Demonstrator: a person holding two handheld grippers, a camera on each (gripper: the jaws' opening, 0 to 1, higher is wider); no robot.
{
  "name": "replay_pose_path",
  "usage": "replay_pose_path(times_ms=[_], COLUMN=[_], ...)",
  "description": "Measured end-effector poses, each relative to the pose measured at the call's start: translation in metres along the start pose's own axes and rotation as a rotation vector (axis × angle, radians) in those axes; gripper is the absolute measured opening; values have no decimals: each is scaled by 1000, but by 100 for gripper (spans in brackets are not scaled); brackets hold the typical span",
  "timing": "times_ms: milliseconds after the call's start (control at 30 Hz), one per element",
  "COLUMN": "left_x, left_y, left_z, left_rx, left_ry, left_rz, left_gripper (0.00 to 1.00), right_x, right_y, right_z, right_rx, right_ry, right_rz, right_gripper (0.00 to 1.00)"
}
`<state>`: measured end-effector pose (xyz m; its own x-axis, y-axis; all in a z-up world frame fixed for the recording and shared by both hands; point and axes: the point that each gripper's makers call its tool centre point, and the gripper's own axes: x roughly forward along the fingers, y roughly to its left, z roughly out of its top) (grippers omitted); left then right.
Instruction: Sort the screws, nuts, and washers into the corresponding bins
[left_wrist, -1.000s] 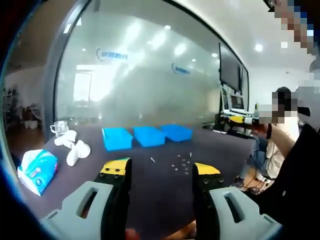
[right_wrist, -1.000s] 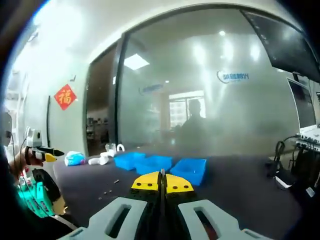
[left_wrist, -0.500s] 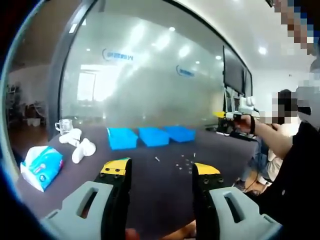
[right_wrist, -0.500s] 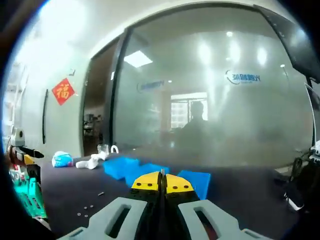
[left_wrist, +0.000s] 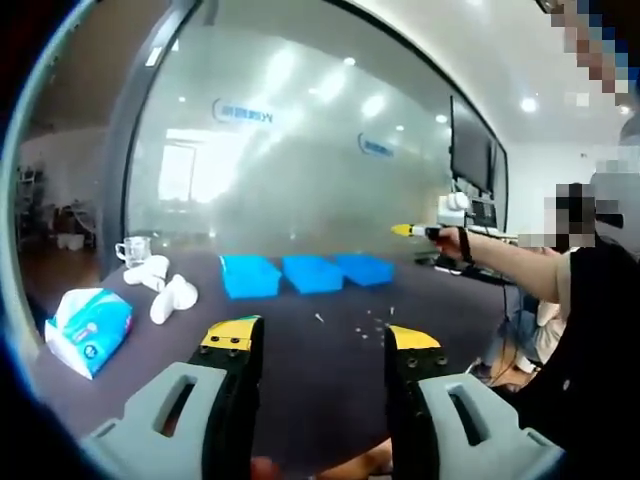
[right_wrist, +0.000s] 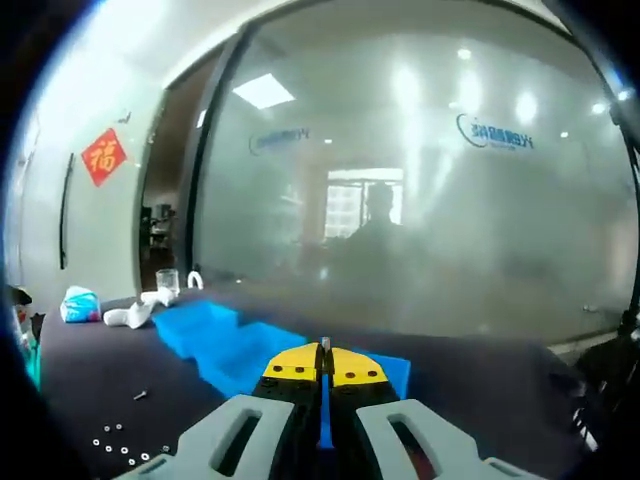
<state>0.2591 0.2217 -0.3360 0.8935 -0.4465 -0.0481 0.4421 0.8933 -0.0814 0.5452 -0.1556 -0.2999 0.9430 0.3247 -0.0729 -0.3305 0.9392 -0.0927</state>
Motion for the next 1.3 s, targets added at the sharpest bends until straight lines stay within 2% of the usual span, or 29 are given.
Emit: replay_pose_path(times_ms=[133,400,733,900,933,1000,1033,1067,1300], left_x=[-3,-5,-3,-3,-3,-3,-3,-3,-2], left_y=[2,1,-1,-2,-2,-1,-1,-2,-3], left_z=[2,8,8,9,9,8,7,7,7], left_rx=[2,11,16,16,16,16,17,15,13], left_ry=[-1,-9,-6,-8,-7,-4,-3,-3,-1], left_rz=[10,15,14,16,17,19,20,20,12], left_gripper=[47,47,47,47,47,46,46,46,46], right_x=[16,43,56,60,60,59,58,57,40], right_y=[-2,-16,-24,-24,-23,-23,-22,-20,-5], right_z=[-5,-14,-13,-12,-12,-11,-11,-10,4], right_rx=[-32,-1,49,39,38,26,18,20,-3], right_ry=[31,61,56,50,48,45,51,50,7], right_rz=[-13,-52,-63,-59,-58,-61,-61,-57,-25], right_gripper=[0,0,0,0,1,12,21,24,26])
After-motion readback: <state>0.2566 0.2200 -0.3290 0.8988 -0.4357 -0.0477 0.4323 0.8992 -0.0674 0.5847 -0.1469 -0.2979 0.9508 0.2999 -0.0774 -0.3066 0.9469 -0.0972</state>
